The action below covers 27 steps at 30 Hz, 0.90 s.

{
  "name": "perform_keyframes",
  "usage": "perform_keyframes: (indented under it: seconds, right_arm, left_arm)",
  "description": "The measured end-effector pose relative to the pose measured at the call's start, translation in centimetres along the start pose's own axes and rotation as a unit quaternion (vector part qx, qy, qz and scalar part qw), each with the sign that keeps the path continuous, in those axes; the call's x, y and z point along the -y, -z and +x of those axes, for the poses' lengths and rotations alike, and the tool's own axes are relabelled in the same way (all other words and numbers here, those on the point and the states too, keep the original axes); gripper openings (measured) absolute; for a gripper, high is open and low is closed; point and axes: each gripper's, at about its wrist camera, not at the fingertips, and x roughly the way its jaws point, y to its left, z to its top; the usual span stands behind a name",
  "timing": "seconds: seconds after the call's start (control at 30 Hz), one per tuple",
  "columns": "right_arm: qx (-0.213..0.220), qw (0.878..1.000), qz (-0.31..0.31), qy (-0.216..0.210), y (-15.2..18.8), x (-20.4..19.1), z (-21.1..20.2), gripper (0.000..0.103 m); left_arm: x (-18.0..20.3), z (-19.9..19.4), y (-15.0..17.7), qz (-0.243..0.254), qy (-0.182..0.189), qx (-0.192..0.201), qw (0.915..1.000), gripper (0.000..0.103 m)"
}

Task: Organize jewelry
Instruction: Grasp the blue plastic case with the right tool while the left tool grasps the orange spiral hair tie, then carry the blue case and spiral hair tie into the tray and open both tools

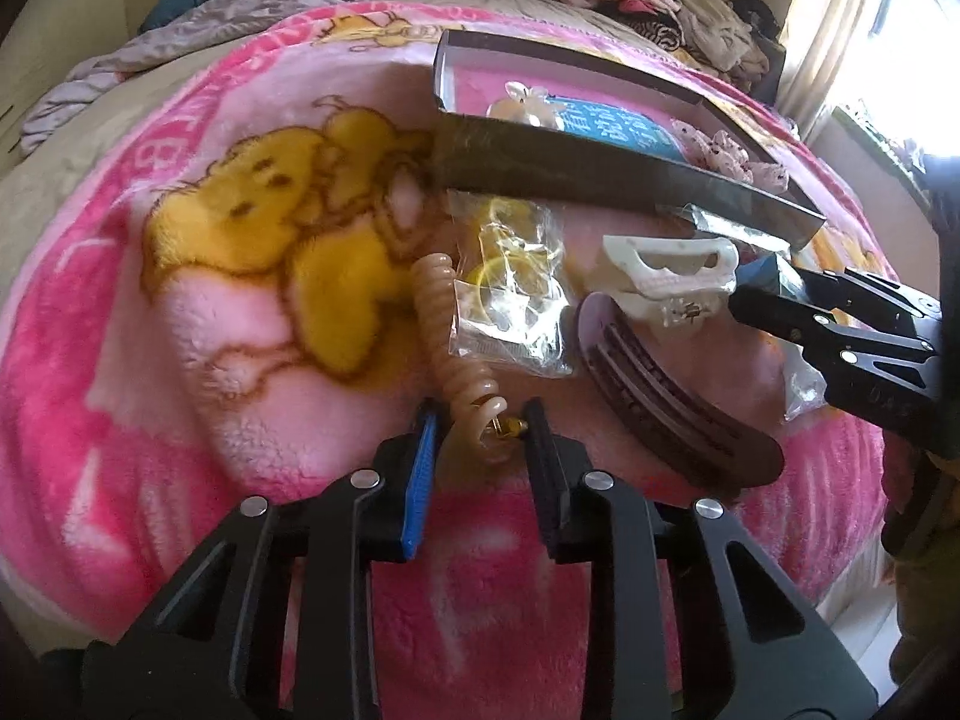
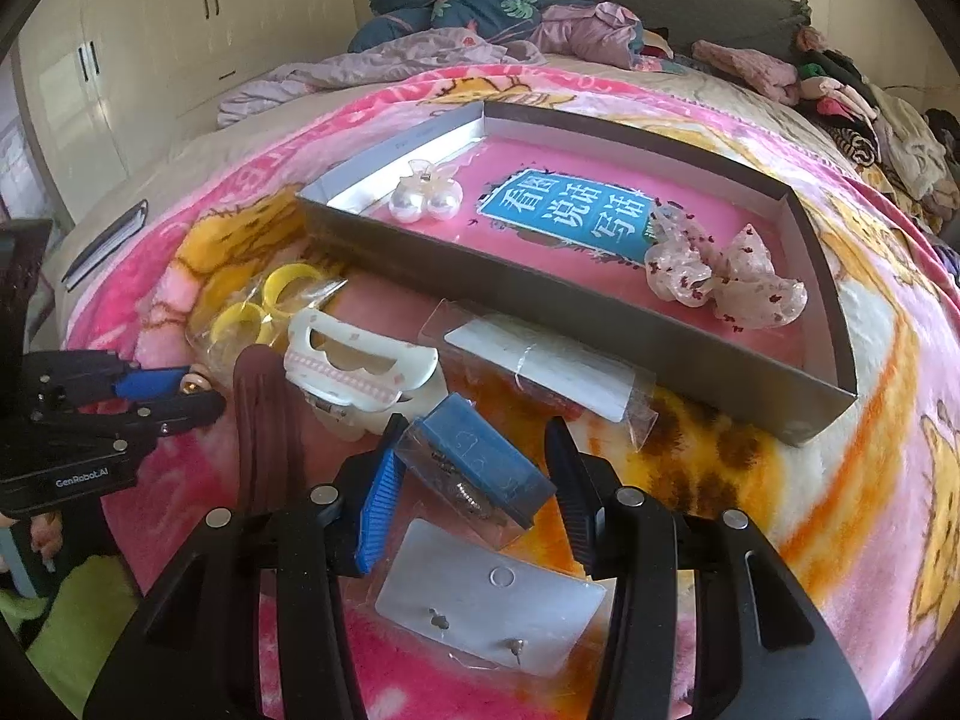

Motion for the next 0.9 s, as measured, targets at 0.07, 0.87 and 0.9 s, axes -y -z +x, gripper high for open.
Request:
perform_keyframes:
  seconds: [0.07,0.87,0.9]
  right_arm:
    - [0.004,1.0,0.003,-0.002,-0.1,0.1,-0.2,0.045]
    - [0.074,0.997,0.034,-0.002,-2.6,2.4,-5.1,0.044]
    - [0.075,0.997,0.035,0.0,-2.7,2.7,-5.2,0.044]
  left_arm:
    - [-0.3,-0.3,0.0,-0.009,0.008,0.005,0.9999,0.02]
    - [-1.0,-6.8,-5.2,0.002,0.012,0.086,0.9962,0.02]
    - [-0.7,-6.7,-5.7,0.003,0.016,0.089,0.9959,0.02]
